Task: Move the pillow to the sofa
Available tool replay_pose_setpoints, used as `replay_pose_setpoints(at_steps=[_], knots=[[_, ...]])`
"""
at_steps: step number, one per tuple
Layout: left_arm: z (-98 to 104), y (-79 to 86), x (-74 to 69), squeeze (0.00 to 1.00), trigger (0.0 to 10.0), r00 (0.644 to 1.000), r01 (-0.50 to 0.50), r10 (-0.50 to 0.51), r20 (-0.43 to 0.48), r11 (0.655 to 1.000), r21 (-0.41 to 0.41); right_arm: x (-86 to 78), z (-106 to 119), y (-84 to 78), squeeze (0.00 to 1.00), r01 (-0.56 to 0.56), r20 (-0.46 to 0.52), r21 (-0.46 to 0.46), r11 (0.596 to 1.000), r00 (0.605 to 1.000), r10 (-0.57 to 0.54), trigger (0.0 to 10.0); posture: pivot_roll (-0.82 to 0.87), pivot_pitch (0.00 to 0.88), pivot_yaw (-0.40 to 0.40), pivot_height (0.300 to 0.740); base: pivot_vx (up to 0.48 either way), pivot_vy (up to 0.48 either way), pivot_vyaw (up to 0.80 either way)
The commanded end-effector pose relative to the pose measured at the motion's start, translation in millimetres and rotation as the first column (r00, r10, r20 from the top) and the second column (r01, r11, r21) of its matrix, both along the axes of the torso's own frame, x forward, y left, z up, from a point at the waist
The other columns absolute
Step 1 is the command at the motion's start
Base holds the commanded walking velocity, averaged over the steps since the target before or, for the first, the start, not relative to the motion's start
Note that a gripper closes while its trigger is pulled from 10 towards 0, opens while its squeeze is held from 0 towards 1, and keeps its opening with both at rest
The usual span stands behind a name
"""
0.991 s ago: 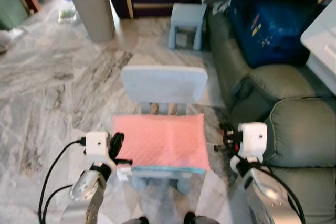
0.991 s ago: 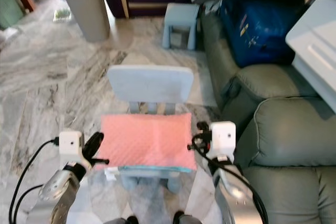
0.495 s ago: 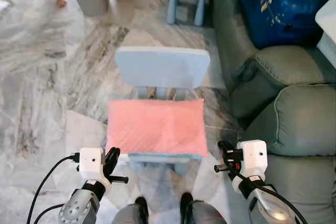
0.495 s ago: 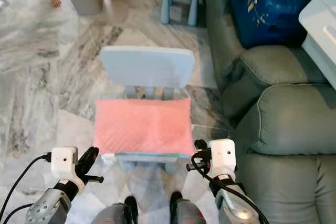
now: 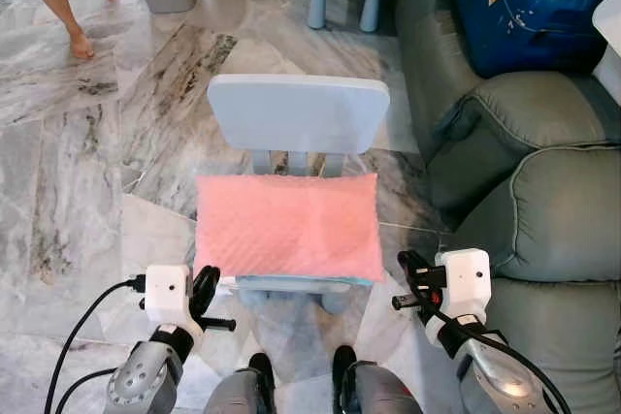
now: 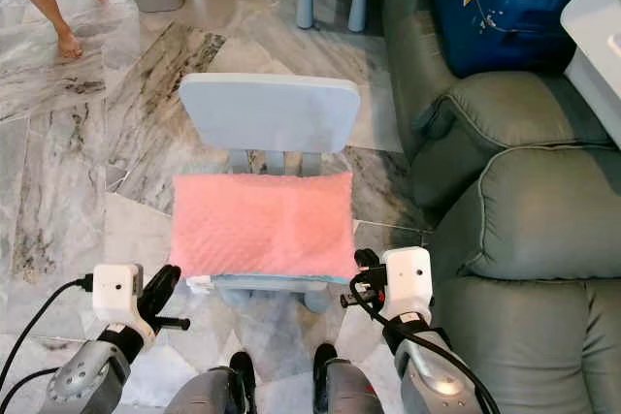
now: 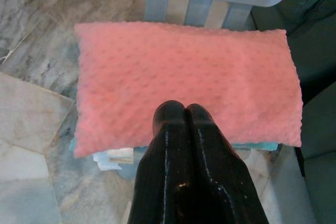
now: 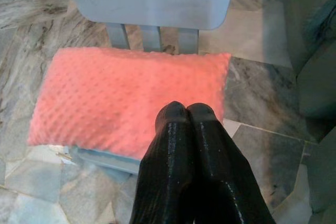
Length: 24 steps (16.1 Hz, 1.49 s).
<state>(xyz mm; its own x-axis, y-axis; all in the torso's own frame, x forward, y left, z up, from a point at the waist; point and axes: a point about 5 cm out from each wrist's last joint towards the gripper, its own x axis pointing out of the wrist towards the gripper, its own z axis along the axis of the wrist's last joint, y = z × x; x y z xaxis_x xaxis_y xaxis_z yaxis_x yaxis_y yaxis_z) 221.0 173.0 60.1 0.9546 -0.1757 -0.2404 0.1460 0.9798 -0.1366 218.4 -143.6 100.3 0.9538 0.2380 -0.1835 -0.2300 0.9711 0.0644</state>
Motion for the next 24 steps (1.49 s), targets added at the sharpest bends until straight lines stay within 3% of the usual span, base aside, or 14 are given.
replay_pose_setpoints(at_steps=[1,10,14,18,20,23,24], knots=[[-3.7,4.9,-6.0,0.00,10.0,0.999,-0.012,0.013,-0.030,1.000,0.012,-4.9,0.4,3.1,0.00,-0.013,-0.013,0.010,1.000,1.000,0.013,10.0,-0.09,0.332,0.012,0.740,0.000,0.000,0.00],[-4.8,5.8,-6.8,0.00,10.0,0.999,-0.024,0.025,-0.037,0.999,0.022,-4.0,0.9,4.7,0.00,-0.026,-0.011,0.011,1.000,1.000,0.026,10.0,-0.09,0.335,0.010,0.625,0.000,0.000,0.00],[-4.3,22.0,0.6,0.00,10.0,0.991,-0.126,0.130,-0.023,0.983,0.131,-4.0,2.0,6.4,0.00,-0.054,-0.009,0.023,0.998,0.999,0.054,10.0,-0.09,0.334,0.008,0.565,0.000,0.000,0.00],[12.2,47.8,17.9,0.00,10.0,0.967,-0.253,0.246,0.062,0.947,0.196,-2.0,3.4,5.7,0.00,-0.060,0.002,0.018,0.998,0.998,0.060,10.0,-0.09,0.330,0.005,0.520,0.000,0.000,0.00],[26.0,63.8,26.2,0.00,10.0,0.937,-0.347,0.320,0.140,0.903,0.253,2.0,6.0,4.2,0.00,-0.061,0.019,0.017,0.998,0.998,0.060,10.0,-0.08,0.323,0.006,0.510,0.000,0.000,0.00],[34.4,72.0,30.5,0.00,10.0,0.912,-0.405,0.361,0.193,0.867,0.290,5.9,7.8,1.0,0.00,-0.064,0.035,-0.005,0.998,0.997,0.064,10.0,-0.09,0.312,0.006,0.510,0.000,0.000,0.00],[34.5,70.9,32.5,0.00,10.0,0.914,-0.400,0.355,0.195,0.870,0.288,7.6,8.5,-0.2,0.00,-0.063,0.039,-0.007,0.998,0.997,0.063,10.0,-0.09,0.308,0.006,0.510,0.000,0.000,0.00]])
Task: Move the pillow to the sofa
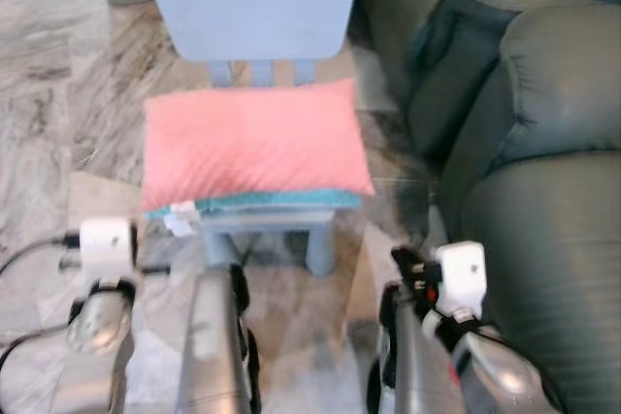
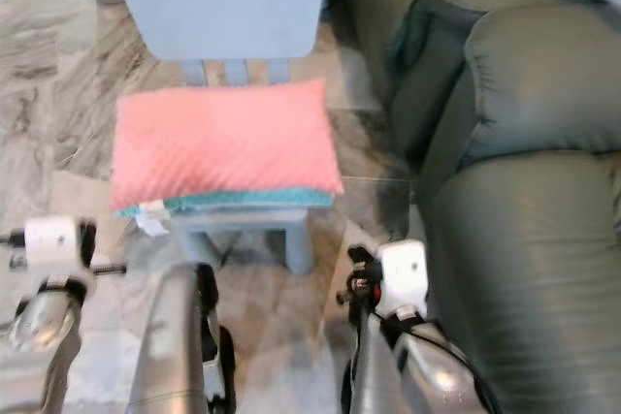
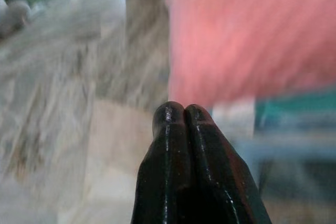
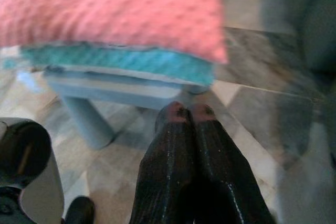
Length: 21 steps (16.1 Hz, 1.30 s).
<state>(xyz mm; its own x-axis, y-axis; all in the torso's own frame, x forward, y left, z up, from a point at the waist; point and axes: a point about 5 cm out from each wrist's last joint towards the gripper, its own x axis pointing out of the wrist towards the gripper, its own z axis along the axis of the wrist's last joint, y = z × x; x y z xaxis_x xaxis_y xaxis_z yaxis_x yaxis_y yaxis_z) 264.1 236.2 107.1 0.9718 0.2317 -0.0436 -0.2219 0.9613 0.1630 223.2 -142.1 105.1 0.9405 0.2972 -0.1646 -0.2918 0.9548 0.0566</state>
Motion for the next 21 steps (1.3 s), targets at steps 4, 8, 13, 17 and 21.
replay_pose_setpoints(at_steps=[4,8,13,17,21], knots=[[-13.1,6.9,-7.7,0.00,10.0,0.998,-0.045,0.047,-0.043,0.998,0.039,10.4,7.6,-3.0,0.00,-0.001,0.048,-0.012,1.000,0.999,0.001,10.0,-0.08,0.296,0.009,0.510,0.000,0.000,0.00],[-12.9,8.6,-4.1,0.00,10.0,0.998,-0.055,0.056,-0.035,0.997,0.049,16.3,9.9,0.3,0.00,-0.011,0.068,-0.012,1.000,0.998,0.012,10.0,-0.08,0.278,0.012,0.475,0.000,0.000,0.00],[-3.4,11.8,5.6,0.00,10.0,0.998,-0.070,0.069,0.011,0.994,0.080,22.3,17.3,3.9,0.00,-0.025,0.113,0.003,1.000,0.993,0.024,10.0,-0.08,0.262,0.016,0.433,0.000,0.000,0.00],[28.8,29.7,29.4,0.00,10.0,0.986,-0.126,0.113,0.121,0.986,0.106,38.4,44.1,10.8,0.00,-0.121,0.209,-0.009,0.993,0.970,0.121,10.0,-0.08,0.254,0.031,0.428,0.000,0.000,0.00],[53.8,49.4,43.1,0.00,10.0,0.963,-0.211,0.189,0.192,0.972,0.101,66.2,76.1,5.8,0.00,-0.207,0.275,0.039,0.978,0.943,0.188,10.0,-0.09,0.257,0.038,0.428,0.000,0.000,0.00]])
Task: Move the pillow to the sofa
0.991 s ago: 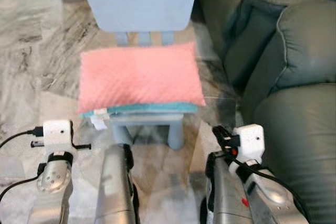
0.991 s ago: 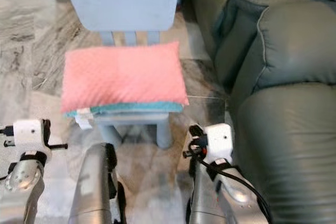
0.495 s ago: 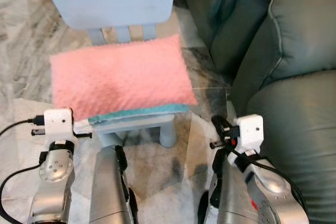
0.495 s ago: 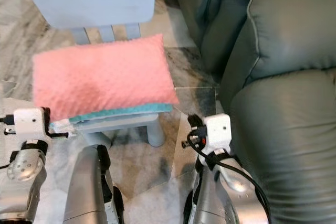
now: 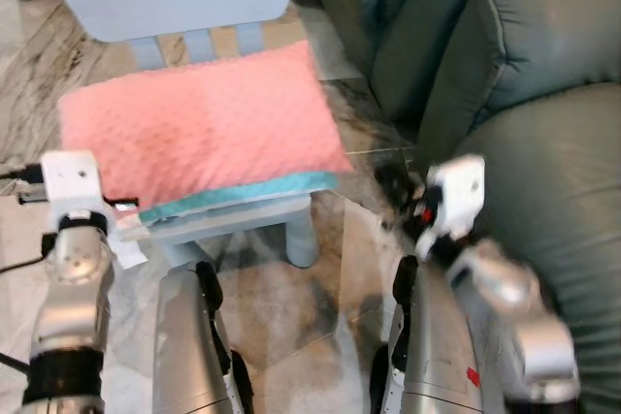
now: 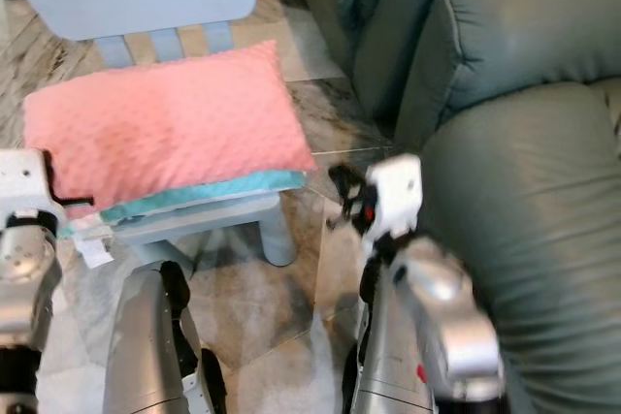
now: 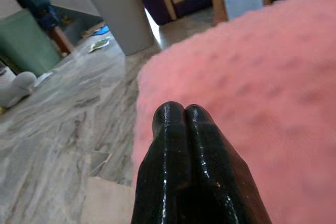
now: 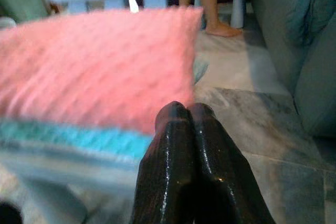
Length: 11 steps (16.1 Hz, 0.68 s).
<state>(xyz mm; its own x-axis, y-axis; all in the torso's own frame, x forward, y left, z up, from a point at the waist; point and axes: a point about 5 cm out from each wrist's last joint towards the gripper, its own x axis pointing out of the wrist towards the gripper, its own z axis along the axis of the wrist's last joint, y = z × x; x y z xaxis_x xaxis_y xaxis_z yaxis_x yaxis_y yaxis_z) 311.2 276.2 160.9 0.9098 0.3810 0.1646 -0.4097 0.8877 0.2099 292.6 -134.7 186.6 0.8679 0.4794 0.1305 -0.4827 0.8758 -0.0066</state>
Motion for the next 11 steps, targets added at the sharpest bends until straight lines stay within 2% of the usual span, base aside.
replay_pose_setpoints(at_steps=[1,4,5,6,8,9,10,11], knots=[[8.4,14.1,-2.0,0.00,10.0,0.997,-0.062,0.062,0.035,0.998,-0.015,6.7,6.4,-4.2,0.00,-0.020,0.003,0.006,1.000,1.000,0.020,10.0,-0.08,0.255,0.036,0.428,0.000,0.000,0.00],[23.2,21.2,-4.2,0.00,10.0,0.990,-0.070,0.075,0.119,0.997,-0.043,18.9,39.9,-1.2,0.00,-0.056,0.116,0.051,0.997,0.992,0.050,10.0,-0.07,0.248,0.029,0.428,0.000,0.000,0.00],[30.1,22.4,-5.6,0.62,10.0,0.984,-0.075,0.082,0.161,0.996,-0.046,20.0,51.3,0.9,0.08,-0.041,0.180,0.025,0.999,0.983,0.036,10.0,-0.06,0.246,0.024,0.428,0.000,0.000,0.00],[40.3,17.1,-6.2,1.00,10.0,0.972,-0.035,0.045,0.229,0.998,-0.047,19.9,60.5,3.0,1.00,-0.021,0.237,0.000,1.000,0.971,0.021,10.0,-0.06,0.242,0.020,0.428,0.000,0.000,0.00],[54.3,2.8,-5.6,1.00,10.0,0.950,0.038,-0.020,0.313,0.998,-0.051,18.0,66.4,5.2,1.00,-0.012,0.267,0.024,1.000,0.964,0.006,10.0,-0.05,0.236,0.019,0.428,0.000,0.000,0.00],[58.4,-2.0,-4.3,1.00,10.0,0.940,0.075,-0.044,0.339,0.994,-0.078,17.3,67.5,4.8,1.00,0.001,0.284,0.021,1.000,0.959,-0.007,10.0,-0.06,0.231,0.021,0.428,0.000,0.000,0.00],[68.2,-15.2,0.3,1.00,10.0,0.911,0.183,-0.121,0.394,0.975,-0.125,15.2,71.0,4.0,1.00,0.052,0.343,-0.029,0.998,0.939,-0.038,10.0,-0.06,0.226,0.023,0.428,0.000,0.000,0.00],[72.3,-21.1,3.7,1.00,10.0,0.896,0.240,-0.153,0.418,0.957,-0.164,13.7,72.4,5.0,1.00,0.072,0.378,-0.074,0.995,0.925,-0.038,10.0,-0.06,0.221,0.025,0.428,0.000,0.000,0.00]])
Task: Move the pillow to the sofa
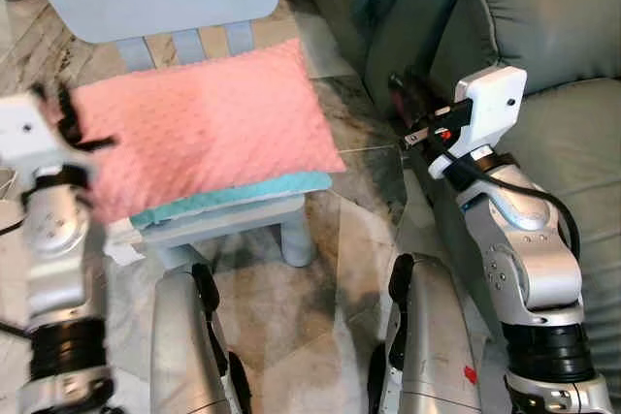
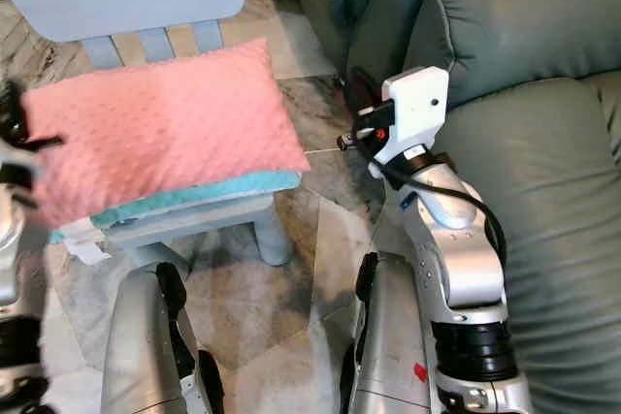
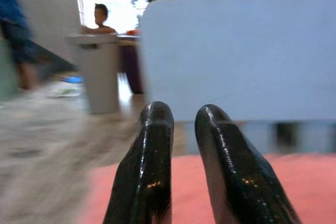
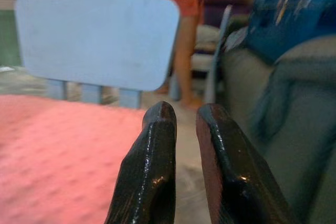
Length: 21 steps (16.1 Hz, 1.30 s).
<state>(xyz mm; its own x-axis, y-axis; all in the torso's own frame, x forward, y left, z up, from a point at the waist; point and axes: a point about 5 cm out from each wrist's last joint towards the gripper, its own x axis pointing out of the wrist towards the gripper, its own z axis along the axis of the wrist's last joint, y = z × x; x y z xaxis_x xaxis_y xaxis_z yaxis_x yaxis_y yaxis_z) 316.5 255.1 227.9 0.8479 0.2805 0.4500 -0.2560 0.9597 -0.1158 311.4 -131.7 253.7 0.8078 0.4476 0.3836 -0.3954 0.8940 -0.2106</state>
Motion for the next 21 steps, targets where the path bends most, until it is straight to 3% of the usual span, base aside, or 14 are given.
replay_pose_setpoints(at_steps=[1,3,7,9,11,18,21], knots=[[8.9,-5.0,2.4,1.00,10.0,0.997,0.070,-0.068,0.035,0.996,-0.052,-6.2,6.7,2.3,1.00,0.036,0.091,-0.073,0.997,0.995,-0.029,10.0,-0.06,0.217,0.031,0.428,0.000,0.000,0.00],[21.2,-25.2,8.9,1.00,10.0,0.979,0.192,-0.186,0.087,0.979,-0.066,-4.1,8.2,-3.6,1.00,0.118,0.122,-0.062,0.991,0.986,-0.110,10.0,-0.07,0.207,0.035,0.428,0.000,0.000,0.00],[15.4,-51.6,14.0,1.00,10.0,0.923,0.384,-0.369,0.109,0.897,-0.218,-3.1,1.2,-6.8,1.00,0.172,0.120,-0.044,0.984,0.979,-0.166,10.0,-0.08,0.187,0.052,0.428,0.000,0.000,0.00],[22.4,-61.0,12.2,1.00,10.0,0.912,0.405,-0.394,0.112,0.909,-0.100,-3.4,2.3,-10.1,1.00,0.225,0.149,-0.039,0.973,0.965,-0.217,10.0,-0.08,0.181,0.057,0.428,0.000,0.000,0.00],[38.6,-71.3,11.0,1.00,10.0,0.899,0.416,-0.412,0.150,0.909,0.001,-3.7,12.7,-19.6,1.00,0.356,0.239,-0.037,0.934,0.911,-0.337,10.0,-0.08,0.170,0.063,0.428,0.000,0.000,0.00],[46.5,-94.1,10.2,1.00,10.0,0.860,0.474,-0.483,0.163,0.876,0.091,-4.8,21.7,-22.5,1.00,0.439,0.328,-0.042,0.897,0.854,-0.403,10.0,-0.08,0.146,0.079,0.428,0.000,0.000,0.00],[47.3,-97.4,12.1,1.00,10.0,0.863,0.463,-0.478,0.161,0.878,0.124,-6.0,22.8,-22.8,1.00,0.453,0.344,-0.039,0.891,0.843,-0.413,10.0,-0.09,0.142,0.090,0.428,0.000,0.000,0.00]])
